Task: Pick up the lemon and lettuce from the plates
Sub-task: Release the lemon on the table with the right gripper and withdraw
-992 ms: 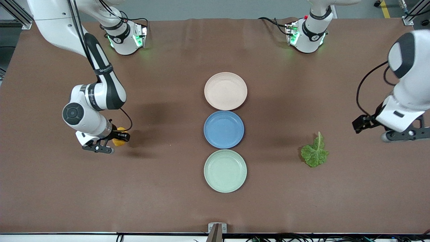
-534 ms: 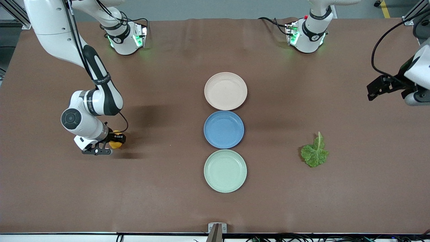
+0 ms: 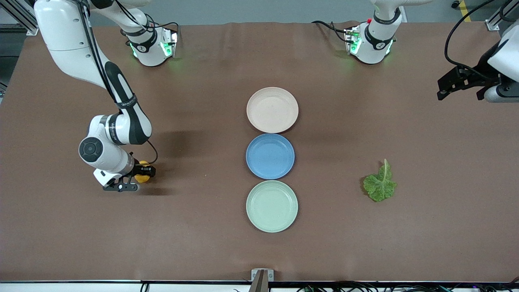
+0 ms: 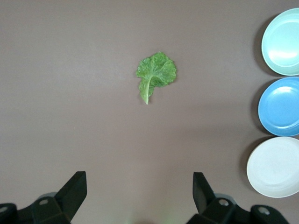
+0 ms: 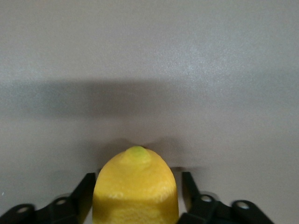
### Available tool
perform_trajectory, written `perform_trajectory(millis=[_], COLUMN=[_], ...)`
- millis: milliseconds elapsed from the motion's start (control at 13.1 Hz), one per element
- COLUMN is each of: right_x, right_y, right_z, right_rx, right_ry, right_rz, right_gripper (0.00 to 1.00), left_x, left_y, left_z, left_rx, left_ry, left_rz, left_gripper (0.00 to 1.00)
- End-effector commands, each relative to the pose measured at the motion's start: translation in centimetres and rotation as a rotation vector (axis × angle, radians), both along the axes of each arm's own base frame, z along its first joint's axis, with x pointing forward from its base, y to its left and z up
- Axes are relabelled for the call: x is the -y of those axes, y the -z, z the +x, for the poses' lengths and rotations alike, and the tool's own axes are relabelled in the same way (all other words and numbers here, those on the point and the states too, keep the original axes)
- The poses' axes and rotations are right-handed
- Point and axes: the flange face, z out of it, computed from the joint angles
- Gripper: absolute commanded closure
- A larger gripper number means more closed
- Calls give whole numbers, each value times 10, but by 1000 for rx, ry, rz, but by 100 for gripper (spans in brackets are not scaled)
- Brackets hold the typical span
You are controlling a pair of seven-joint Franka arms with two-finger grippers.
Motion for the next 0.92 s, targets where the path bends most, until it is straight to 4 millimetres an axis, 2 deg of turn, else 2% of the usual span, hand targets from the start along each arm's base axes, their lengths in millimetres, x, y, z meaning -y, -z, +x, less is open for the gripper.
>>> perform_trajectory(millis=[0,229,381,534,610,839], right_x=[-2,-2,14,40,62,91], right_y=[-29,-104,-151,-189,-211,-269], right_z=[17,45,52,46,42,32], right_rx=[-13,-139,-151,-161,-167,-207], right_ry=[-12,-24,-56,-107,-86,-39], right_rz=[17,10,16,26,36,46], right_gripper=[0,0,0,0,0,0], left_x=[2,0,-5,-8,-11,-6], left_y=[1,2,1,1,-1,1], left_z=[-16,-12,-12,-12,-12,-11], left_rx=[-17,-8,-6,-6,-3,-7], left_ry=[27,22,15,15,9,18], left_rz=[-6,-6,-8,-10,-11,-11], left_gripper=[0,0,0,0,0,0])
